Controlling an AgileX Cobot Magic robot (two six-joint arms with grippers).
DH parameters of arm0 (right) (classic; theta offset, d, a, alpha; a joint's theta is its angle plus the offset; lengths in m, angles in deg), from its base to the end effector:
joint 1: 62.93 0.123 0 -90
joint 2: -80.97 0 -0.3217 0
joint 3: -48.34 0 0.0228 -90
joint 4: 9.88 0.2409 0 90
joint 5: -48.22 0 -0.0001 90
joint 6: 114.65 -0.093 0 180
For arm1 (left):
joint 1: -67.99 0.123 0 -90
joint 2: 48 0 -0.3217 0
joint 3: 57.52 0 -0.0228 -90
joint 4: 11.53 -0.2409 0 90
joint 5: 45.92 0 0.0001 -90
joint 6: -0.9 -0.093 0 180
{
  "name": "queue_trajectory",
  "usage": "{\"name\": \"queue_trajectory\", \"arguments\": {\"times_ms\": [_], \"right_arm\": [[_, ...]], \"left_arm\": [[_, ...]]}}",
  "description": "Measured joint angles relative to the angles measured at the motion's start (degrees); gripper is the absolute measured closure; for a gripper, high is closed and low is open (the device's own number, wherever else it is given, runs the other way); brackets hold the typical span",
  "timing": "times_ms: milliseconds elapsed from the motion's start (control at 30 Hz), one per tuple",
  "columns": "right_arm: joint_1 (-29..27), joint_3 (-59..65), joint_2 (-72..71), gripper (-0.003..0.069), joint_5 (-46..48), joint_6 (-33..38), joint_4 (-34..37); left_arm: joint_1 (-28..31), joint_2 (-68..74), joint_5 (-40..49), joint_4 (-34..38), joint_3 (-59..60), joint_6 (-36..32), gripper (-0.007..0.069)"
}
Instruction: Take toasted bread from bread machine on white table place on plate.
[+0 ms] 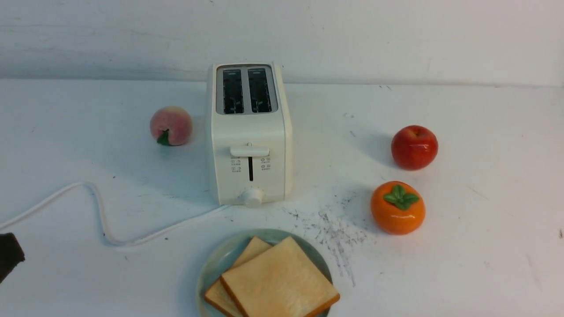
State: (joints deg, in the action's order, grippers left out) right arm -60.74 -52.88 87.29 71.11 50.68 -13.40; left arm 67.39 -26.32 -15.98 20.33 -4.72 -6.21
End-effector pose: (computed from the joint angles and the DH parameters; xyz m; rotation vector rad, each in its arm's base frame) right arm 0.0068 -0.0020 0.1730 0.1682 1.8789 0.1402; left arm 0.0150 -0.0247 0.3118 -0.1220 1.7719 -0.5097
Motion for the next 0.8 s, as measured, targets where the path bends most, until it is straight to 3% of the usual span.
{"name": "queue_trajectory", "arguments": {"times_ms": [167, 267, 300, 333, 400, 567, 800], "right_arm": [[0.0, 0.0, 0.0, 0.0531, 0.0, 0.0, 0.0], [0.0, 0.0, 0.0, 0.0531, 0.0, 0.0, 0.0], [0.0, 0.0, 0.0, 0.0531, 0.0, 0.0, 0.0], [0.0, 0.0, 0.0, 0.0531, 0.0, 0.0, 0.0], [0.0, 0.0, 0.0, 0.0528, 0.0, 0.0, -0.1], [0.0, 0.0, 0.0, 0.0524, 0.0, 0.0, -0.1], [0.0, 0.0, 0.0, 0.0516, 0.0, 0.0, -0.1]], "left_arm": [[0.0, -3.1, -5.2, -11.1, 7.2, 8.5, 0.0638], [0.0, -6.0, -7.5, -21.3, 14.1, 18.5, 0.0638], [0.0, -6.4, -7.6, -22.4, 14.6, 19.1, 0.0638], [0.0, -8.1, -7.8, -27.6, 18.5, 25.5, 0.0638], [0.0, -10.6, -7.8, -32.6, 21.9, 31.4, 0.0638], [0.0, -15.1, -6.7, -38.3, 26.6, 39.2, 0.0638], [-2.2, -15.4, -6.5, -39.4, 27.0, 39.9, 0.0638]]}}
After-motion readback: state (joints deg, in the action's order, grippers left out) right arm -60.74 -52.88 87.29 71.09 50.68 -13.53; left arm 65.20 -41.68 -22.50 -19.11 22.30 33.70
